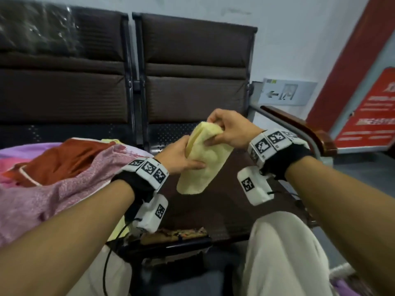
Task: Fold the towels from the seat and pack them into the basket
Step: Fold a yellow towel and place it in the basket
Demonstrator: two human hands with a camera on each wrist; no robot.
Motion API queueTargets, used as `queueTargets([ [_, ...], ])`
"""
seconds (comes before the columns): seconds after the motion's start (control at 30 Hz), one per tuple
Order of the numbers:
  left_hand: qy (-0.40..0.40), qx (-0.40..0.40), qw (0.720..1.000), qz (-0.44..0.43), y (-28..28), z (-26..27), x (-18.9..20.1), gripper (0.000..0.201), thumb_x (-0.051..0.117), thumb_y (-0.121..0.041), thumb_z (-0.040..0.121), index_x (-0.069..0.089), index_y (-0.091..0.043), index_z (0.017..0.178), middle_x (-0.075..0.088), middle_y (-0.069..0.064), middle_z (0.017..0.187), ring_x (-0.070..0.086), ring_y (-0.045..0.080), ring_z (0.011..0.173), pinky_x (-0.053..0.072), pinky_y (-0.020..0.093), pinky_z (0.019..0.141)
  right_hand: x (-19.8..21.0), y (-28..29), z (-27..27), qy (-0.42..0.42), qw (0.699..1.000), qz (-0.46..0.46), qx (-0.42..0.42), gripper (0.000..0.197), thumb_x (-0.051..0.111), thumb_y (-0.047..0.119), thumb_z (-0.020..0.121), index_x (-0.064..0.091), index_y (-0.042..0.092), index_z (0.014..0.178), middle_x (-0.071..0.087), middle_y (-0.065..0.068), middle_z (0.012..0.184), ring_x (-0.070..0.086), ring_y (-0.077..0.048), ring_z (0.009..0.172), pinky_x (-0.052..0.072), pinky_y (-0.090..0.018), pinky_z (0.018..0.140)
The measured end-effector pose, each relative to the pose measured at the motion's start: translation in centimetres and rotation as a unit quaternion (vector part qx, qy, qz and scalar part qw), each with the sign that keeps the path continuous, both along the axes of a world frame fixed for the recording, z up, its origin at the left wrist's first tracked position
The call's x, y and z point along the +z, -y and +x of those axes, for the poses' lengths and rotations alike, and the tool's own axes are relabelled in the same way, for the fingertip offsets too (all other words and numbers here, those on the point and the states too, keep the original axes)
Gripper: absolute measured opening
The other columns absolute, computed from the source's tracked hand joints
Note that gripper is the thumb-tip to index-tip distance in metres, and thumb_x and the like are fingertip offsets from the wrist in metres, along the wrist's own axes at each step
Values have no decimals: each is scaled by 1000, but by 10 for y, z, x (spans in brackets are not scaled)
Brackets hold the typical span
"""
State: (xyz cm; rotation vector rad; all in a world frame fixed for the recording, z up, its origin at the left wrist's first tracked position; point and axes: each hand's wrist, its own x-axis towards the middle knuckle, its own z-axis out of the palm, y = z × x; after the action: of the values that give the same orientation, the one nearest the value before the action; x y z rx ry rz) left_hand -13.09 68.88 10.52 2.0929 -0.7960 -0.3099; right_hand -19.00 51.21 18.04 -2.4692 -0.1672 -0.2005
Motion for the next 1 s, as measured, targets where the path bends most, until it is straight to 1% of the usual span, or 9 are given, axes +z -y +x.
queueTargets([
  [0.07, -5, -20, 999, 29, 10, -11, 4, 48, 77, -33, 73, 53, -29, 115, 64, -6, 112, 62, 14, 104, 51, 32, 87, 9, 16, -18, 23, 998, 48, -28, 38, 86, 17, 65, 56, 21, 89, 60, 10, 73, 55, 5, 60, 44, -12, 57],
  [0.17, -22, -62, 997, 48, 34, -29, 9, 30, 68, -25, 82, 53, -27, 108, 64, -1, 109, 62, 10, 92, 50, 23, 76, 11, 50, -51, 50, 987, 128, -80, 31, 83, 15, 69, 59, 18, 87, 63, 3, 73, 59, 0, 60, 49, -14, 58],
  [0.3, 7, -78, 993, 83, 87, -55, 26, 27, 56, -23, 88, 56, -6, 109, 63, 14, 108, 61, 29, 99, 50, 44, 89, -4, 109, -107, 103, 953, 226, -173, 22, 80, 18, 73, 62, 18, 86, 66, 7, 74, 63, 3, 61, 49, -14, 57],
  [0.37, 50, -108, 986, 118, 123, -73, 34, 23, 52, -23, 90, 54, -6, 104, 60, 12, 100, 59, 30, 94, 47, 43, 82, -18, 141, -139, 127, 931, 251, -233, 21, 78, 19, 76, 63, 13, 89, 66, 5, 76, 62, 2, 63, 48, -15, 59],
  [0.47, 100, -171, 967, 162, 183, -108, 37, 19, 52, -34, 92, 51, -17, 101, 56, 1, 92, 56, 17, 80, 44, 32, 66, -48, 196, -197, 120, 897, 291, -310, 25, 72, 19, 82, 64, 2, 98, 66, -14, 91, 61, -17, 80, 50, -35, 74],
  [0.53, 120, -218, 952, 180, 224, -134, 26, 27, 52, -38, 93, 53, -15, 107, 57, 1, 97, 56, 18, 86, 42, 31, 69, -72, 230, -239, 96, 871, 319, -362, 29, 68, 17, 85, 63, -3, 106, 65, -19, 99, 59, -24, 87, 49, -41, 80],
  [0.77, 69, -356, 901, 238, 342, -251, -90, 28, 51, -28, 94, 51, -8, 114, 60, 13, 113, 56, 28, 103, 34, 27, 72, -170, 304, -384, -16, 797, 342, -497, 24, 53, 1, 88, 60, -9, 110, 59, -15, 93, 54, -24, 86, 43, -36, 77],
  [0.87, 10, -400, 870, 288, 376, -305, -152, 33, 48, -21, 93, 44, -6, 122, 57, 16, 119, 55, 30, 105, 42, 30, 79, -208, 323, -439, -79, 800, 280, -525, 23, 55, 5, 90, 65, 3, 110, 64, -7, 97, 57, -15, 88, 46, -31, 81],
  [1.0, -51, -458, 830, 314, 394, -360, -216, 43, 42, -14, 95, 34, -3, 135, 51, 21, 129, 51, 32, 116, 40, 30, 87, -237, 343, -479, -191, 807, 201, -521, 19, 58, 18, 91, 67, 10, 106, 68, -9, 102, 63, -22, 94, 50, -37, 84],
])
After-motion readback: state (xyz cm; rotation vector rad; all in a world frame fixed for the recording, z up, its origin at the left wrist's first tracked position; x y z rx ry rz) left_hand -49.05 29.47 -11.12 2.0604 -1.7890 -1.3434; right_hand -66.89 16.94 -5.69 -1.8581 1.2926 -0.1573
